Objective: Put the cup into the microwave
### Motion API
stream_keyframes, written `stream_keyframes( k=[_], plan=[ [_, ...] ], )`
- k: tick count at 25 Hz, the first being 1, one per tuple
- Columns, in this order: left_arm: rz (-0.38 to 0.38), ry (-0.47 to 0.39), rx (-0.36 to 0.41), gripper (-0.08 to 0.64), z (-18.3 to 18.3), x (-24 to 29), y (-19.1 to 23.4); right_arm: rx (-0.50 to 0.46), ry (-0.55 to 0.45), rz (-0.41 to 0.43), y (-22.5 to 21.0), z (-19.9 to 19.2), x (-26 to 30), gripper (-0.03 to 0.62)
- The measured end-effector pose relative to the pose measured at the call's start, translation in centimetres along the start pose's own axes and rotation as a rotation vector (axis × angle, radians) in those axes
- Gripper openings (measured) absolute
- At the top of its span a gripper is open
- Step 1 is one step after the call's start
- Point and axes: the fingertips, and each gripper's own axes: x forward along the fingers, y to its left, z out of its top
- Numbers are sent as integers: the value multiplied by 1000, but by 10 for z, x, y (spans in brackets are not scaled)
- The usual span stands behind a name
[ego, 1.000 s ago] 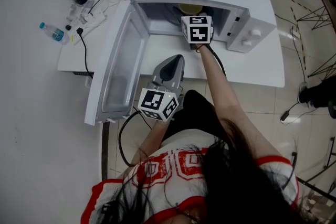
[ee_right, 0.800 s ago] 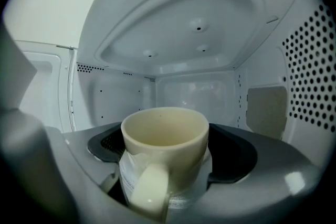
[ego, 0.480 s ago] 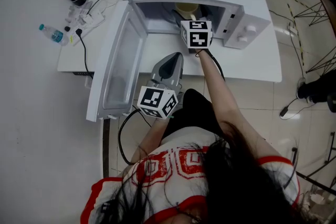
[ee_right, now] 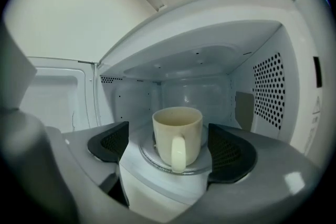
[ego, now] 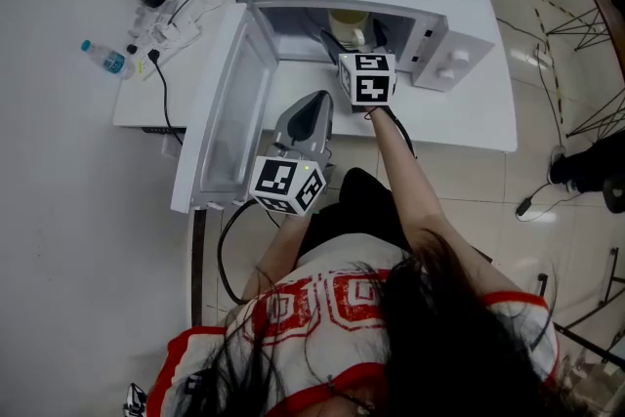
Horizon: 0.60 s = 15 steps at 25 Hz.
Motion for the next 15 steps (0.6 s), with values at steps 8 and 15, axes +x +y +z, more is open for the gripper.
stream_keyframes(
  k=[8,15],
  plan=[
    [40,19,6,-2,13,-5,5,23,-13,-2,14,0,-41,394],
    [30,4,16,-2,31,3,-2,18,-42,-54,10,4,-73,122]
  ],
)
